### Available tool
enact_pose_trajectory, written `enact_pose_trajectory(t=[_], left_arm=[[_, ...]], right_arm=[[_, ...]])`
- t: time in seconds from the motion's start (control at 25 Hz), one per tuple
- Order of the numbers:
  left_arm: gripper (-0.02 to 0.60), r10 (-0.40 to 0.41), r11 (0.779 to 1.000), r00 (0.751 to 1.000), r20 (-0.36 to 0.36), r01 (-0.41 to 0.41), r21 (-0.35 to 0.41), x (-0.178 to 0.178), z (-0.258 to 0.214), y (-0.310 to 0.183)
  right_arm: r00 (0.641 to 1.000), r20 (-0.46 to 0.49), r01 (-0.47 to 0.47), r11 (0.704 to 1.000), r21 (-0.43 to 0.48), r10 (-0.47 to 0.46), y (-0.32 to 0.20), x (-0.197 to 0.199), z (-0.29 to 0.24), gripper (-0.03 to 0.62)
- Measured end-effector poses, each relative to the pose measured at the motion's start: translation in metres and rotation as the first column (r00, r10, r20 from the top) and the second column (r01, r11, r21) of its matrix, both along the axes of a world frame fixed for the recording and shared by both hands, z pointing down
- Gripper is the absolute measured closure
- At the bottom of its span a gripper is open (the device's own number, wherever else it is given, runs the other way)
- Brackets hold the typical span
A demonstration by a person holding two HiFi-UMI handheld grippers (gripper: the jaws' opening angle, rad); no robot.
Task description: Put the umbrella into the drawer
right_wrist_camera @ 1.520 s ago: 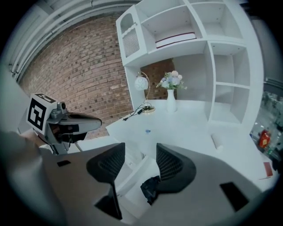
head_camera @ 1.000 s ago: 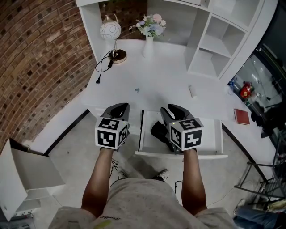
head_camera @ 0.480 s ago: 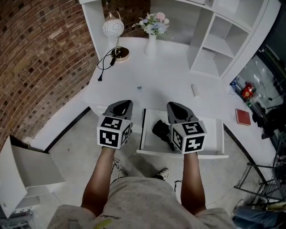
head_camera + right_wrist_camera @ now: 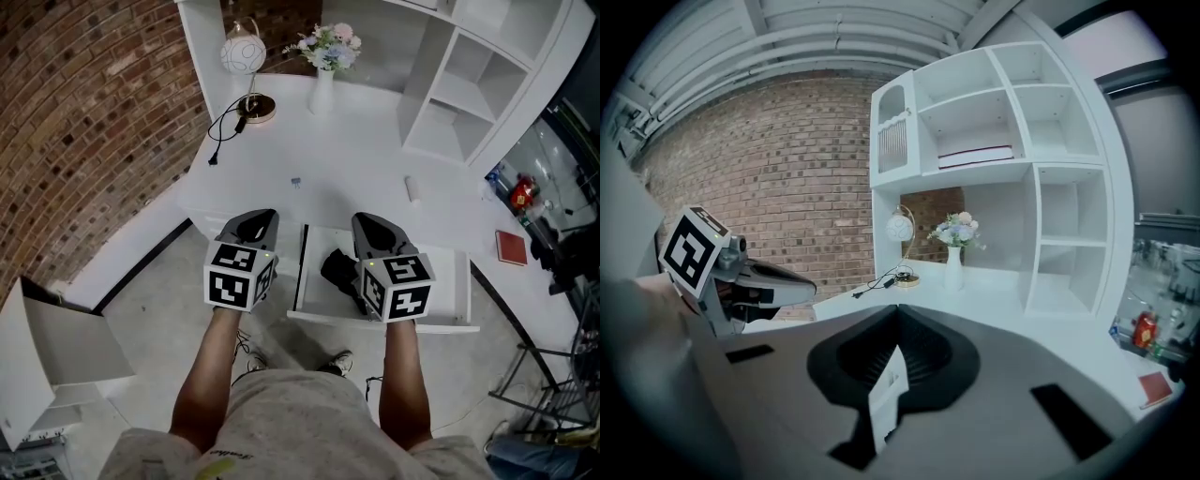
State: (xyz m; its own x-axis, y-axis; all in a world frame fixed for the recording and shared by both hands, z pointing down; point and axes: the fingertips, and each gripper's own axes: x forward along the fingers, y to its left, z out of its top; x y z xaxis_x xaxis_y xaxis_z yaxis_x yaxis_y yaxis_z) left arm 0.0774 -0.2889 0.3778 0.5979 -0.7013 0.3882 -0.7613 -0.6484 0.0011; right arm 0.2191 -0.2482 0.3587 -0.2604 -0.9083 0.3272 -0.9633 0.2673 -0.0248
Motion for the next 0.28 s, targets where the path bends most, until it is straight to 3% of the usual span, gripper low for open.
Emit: enact_pose_trajectory(t=[0.28], left_arm=[[0.584, -0.003, 1.0, 1.0, -0.006, 0.003, -0.002, 0.0021, 0.0013, 0.0014]], right_arm=[[1.0, -0.001, -0.014, 1.0, 0.004, 0.014, 0.0023, 0.0068, 0.0012, 0.589]])
